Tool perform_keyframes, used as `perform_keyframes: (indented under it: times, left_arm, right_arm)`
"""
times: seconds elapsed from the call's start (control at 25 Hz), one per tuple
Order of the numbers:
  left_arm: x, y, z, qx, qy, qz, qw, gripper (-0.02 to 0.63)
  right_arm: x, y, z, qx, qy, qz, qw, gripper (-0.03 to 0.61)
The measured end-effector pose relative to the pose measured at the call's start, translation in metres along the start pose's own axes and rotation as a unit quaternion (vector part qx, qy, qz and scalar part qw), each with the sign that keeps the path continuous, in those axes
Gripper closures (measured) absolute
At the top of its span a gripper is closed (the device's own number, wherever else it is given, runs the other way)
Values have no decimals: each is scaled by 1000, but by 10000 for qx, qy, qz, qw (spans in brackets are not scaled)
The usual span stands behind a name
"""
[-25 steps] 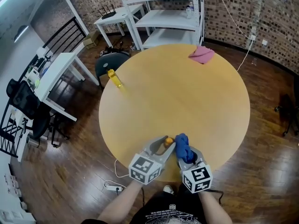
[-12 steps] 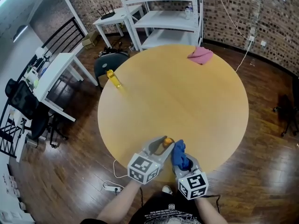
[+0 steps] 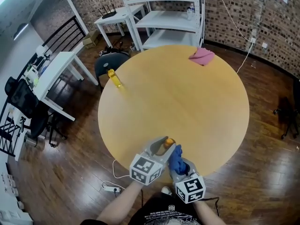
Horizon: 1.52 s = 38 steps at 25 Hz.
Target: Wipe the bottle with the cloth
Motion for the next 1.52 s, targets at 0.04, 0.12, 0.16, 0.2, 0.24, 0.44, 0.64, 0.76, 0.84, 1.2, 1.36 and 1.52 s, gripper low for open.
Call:
perform_keyframes:
  times: [0.04,0.12,0.16,0.2,0.24,0.44,0.64,0.76,0.84,1.2,1.36,1.52]
  left_arm:
    - [-1,0,0,-7,-22,-5,10000,468]
    - [-2,0,0,-10,-38,-8,10000,468]
    - [-1,0,1,-3,-40,-8,10000,468]
    - [-1,0,0,11,-43,-8,10000,468]
    - [-1,0,0,28,-52,-10,10000,468]
    - [-1,-1,-1,61,-124,-29,9999,468]
    - [-2,-1,0,102,59,-54,9999,467]
    - [-7,3,2,26,202,-48,9998,440]
    - [-12,6,6,-55,224,-54,9997,402]
    - [-11,33,15,-250,619,282,9974,337]
    - [-6,35,19,-220,665,336,9970,336]
    - [-3,23,12,-127,831,211,9962,337]
  right_arm:
    - [0,1,1,1,-8,4,10000,469]
    - [1,1,3,6,-20,9,10000,469]
    - [1,1,2,9,-20,11,10000,469]
    - [1,0,2,11,-17,10,10000,469]
    - [0,0,1,10,-12,8,10000,469]
    - [-2,-2,-1,4,28,-16,10000,469]
    - [-3,-3,-4,36,68,-33,10000,469]
    - [-5,-4,-7,62,118,-67,9999,469]
    - [-7,-6,-10,88,188,-105,9997,469]
    - [-23,-8,-41,276,679,-233,9970,469]
    - [-22,-7,-43,287,743,-212,9966,469]
    - [-24,-7,-40,269,729,-188,9968,469]
Point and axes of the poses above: the fingertips, and each gripper's own axes: x forward along the fingers, z to its left, y out of its underside, the point moved 8 cm from there along -x, backward along the fingers, and after that the axes turned 13 degrees about -z, right-handed, at the moved point
